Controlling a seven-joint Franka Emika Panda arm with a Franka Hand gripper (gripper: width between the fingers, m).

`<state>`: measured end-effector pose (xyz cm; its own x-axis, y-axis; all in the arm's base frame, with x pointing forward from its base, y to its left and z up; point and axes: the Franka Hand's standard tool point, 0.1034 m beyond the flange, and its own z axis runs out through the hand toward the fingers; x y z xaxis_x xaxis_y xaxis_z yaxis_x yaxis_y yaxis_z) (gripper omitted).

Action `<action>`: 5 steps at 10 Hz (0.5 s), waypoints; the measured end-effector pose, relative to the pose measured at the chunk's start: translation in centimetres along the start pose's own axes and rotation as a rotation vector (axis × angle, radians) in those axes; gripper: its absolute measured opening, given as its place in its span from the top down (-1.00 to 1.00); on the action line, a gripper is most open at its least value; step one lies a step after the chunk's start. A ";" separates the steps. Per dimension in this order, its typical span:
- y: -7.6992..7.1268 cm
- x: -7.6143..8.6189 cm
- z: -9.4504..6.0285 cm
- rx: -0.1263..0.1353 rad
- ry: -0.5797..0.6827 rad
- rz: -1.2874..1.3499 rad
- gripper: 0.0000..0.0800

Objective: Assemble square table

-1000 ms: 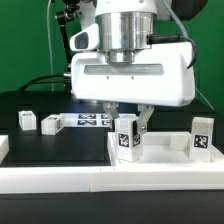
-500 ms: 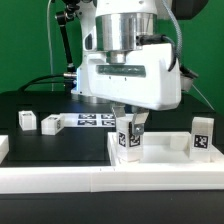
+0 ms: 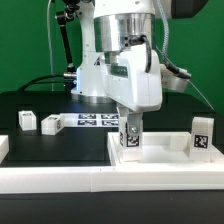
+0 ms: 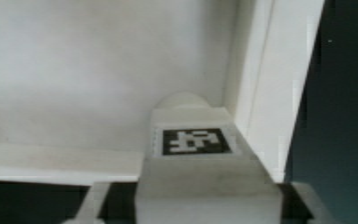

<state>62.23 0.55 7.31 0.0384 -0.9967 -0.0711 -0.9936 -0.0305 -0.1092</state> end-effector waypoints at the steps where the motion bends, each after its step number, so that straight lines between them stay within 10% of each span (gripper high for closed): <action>1: 0.0 0.0 0.0 0.001 -0.004 0.013 0.27; 4: 0.0 -0.1 0.0 0.001 -0.005 -0.045 0.26; 5: 0.0 -0.2 0.1 0.000 -0.005 -0.131 -0.26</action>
Offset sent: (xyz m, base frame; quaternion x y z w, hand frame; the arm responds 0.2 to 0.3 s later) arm 0.0000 0.0000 0.0000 0.0000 0.0000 0.0000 1.0000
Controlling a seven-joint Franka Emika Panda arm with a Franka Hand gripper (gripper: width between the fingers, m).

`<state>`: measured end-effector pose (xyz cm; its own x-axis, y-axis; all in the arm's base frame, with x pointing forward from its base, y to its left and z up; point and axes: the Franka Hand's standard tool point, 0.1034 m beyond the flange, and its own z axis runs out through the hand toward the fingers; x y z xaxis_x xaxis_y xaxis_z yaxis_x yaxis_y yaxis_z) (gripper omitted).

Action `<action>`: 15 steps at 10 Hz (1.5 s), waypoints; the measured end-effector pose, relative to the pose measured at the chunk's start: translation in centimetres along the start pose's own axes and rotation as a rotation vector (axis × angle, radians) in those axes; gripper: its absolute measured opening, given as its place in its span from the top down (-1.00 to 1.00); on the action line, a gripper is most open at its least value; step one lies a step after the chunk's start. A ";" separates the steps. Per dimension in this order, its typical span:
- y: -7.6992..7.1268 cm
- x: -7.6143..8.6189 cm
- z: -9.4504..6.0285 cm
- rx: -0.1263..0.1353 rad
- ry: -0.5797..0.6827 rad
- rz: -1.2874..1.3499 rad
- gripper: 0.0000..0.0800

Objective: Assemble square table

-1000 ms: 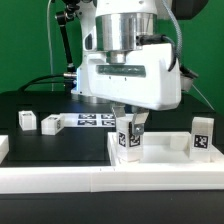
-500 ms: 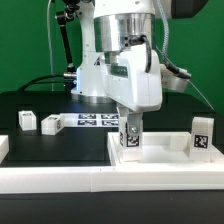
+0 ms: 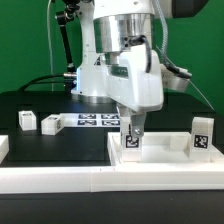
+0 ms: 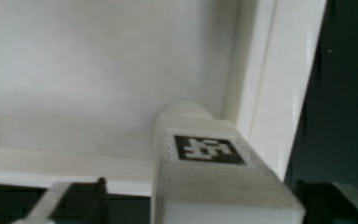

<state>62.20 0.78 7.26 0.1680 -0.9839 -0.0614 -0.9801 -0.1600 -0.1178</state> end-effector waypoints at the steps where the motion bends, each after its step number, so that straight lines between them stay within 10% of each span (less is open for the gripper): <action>1: 0.0 -0.2 0.0 -0.003 -0.002 -0.108 -0.51; 15: -0.2 0.0 -0.2 -0.063 0.020 -1.368 -0.62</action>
Offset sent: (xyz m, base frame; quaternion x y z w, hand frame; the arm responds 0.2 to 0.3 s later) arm -0.0035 0.0030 -0.0012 -0.0201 0.0155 -0.2903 0.9566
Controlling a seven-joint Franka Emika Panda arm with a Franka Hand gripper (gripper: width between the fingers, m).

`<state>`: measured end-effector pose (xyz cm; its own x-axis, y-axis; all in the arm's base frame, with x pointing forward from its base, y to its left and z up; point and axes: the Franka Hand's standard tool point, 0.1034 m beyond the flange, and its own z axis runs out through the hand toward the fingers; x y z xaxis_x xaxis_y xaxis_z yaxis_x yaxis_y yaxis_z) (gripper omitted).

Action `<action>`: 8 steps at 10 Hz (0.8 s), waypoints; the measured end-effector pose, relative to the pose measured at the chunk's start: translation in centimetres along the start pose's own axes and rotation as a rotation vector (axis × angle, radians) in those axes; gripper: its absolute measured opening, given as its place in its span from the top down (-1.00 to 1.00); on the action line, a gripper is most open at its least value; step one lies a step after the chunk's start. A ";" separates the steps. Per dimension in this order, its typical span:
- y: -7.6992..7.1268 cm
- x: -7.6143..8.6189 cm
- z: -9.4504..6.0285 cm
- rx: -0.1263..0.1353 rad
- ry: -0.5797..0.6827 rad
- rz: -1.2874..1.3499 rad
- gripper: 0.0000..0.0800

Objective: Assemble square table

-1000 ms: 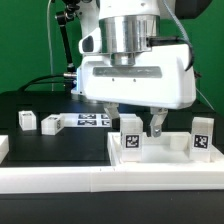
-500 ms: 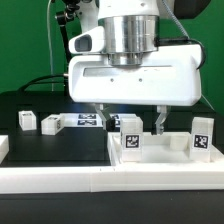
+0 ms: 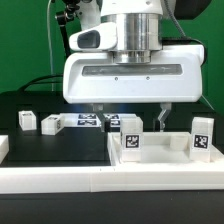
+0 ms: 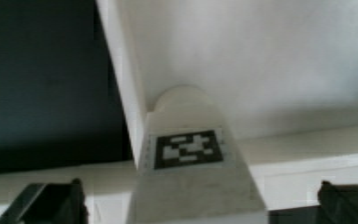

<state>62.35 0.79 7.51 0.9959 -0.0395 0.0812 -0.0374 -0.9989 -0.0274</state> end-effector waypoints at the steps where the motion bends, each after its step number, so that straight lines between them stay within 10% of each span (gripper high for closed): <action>1: 0.0 0.0 0.0 0.000 0.000 -0.061 -0.62; 2: 0.1 0.0 0.0 0.000 0.000 -0.075 -0.62; 4: 0.1 0.0 0.0 0.000 0.000 -0.072 0.05; 8: 0.1 0.0 0.0 0.000 0.001 -0.026 0.28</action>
Offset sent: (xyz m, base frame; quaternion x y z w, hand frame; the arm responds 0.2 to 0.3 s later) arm 0.0000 0.0000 0.0000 0.0000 0.0000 0.0000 1.0000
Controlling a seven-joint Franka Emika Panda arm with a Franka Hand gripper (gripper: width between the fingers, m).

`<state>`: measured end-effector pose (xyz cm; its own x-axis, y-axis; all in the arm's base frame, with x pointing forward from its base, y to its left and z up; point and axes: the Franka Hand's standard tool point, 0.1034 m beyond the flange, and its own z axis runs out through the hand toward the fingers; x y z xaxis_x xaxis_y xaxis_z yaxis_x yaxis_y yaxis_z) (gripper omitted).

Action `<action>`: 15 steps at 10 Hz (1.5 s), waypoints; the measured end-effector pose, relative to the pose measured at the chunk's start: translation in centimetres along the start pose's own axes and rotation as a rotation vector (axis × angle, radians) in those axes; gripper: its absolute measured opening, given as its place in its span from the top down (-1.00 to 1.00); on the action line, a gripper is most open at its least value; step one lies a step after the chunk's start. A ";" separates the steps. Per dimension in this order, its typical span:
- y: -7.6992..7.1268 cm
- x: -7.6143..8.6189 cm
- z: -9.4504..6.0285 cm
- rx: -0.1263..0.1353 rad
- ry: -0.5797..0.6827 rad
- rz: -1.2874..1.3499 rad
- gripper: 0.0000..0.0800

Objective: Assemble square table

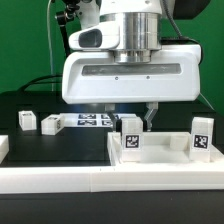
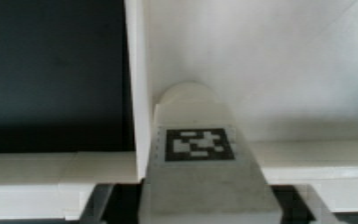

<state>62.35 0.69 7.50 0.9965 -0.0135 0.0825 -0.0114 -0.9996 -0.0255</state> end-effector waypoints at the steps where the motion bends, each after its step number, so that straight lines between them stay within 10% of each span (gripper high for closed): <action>1: 0.0 0.0 0.0 0.004 0.000 0.093 0.28; 15: -0.4 -0.1 0.2 0.041 -0.026 1.413 0.27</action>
Offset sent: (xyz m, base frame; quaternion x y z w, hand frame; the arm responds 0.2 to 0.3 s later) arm -0.0086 -0.0067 -0.0061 0.0325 -0.0132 0.2686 0.9626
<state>62.23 1.14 7.33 0.1487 -0.9874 -0.0550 -0.9848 -0.1428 -0.0984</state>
